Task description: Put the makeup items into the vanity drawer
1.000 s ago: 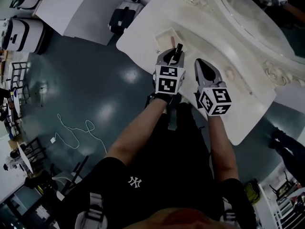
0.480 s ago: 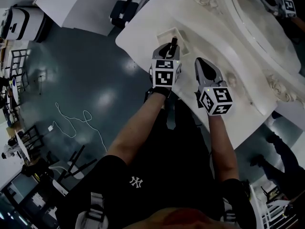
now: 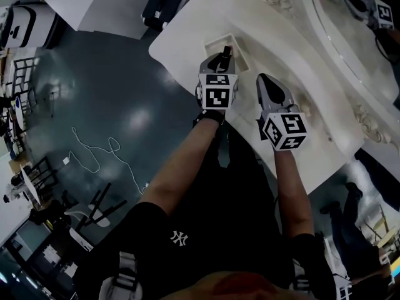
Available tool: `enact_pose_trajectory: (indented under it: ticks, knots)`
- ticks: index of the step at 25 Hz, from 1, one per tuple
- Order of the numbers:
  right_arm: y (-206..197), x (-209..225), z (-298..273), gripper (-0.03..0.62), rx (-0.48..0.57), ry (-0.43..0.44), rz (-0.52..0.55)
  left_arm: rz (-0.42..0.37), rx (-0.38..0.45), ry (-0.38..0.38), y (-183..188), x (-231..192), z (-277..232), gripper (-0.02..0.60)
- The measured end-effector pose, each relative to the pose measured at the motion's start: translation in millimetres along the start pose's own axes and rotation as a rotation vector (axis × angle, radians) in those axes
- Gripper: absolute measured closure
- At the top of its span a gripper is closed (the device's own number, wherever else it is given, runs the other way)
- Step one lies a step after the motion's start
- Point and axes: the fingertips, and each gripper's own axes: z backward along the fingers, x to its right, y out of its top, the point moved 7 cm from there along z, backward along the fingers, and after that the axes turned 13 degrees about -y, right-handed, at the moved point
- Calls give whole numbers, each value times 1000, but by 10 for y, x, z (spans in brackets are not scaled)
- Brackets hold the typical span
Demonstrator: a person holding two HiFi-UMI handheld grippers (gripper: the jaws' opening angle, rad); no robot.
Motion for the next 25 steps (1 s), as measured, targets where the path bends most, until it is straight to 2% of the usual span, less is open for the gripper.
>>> enact_pose_trajectory:
  ticks: [15, 22, 25]
  knots:
    - [-100, 132, 63, 571, -6, -20, -25, -6, 14, 37, -73, -15, -6, 475]
    - [-93, 64, 195, 571, 14, -52, -29, -23, 72, 9, 33, 41, 164, 477]
    - [-127, 69, 280, 571, 23, -70, -33, -45, 87, -14, 57, 147, 209, 513]
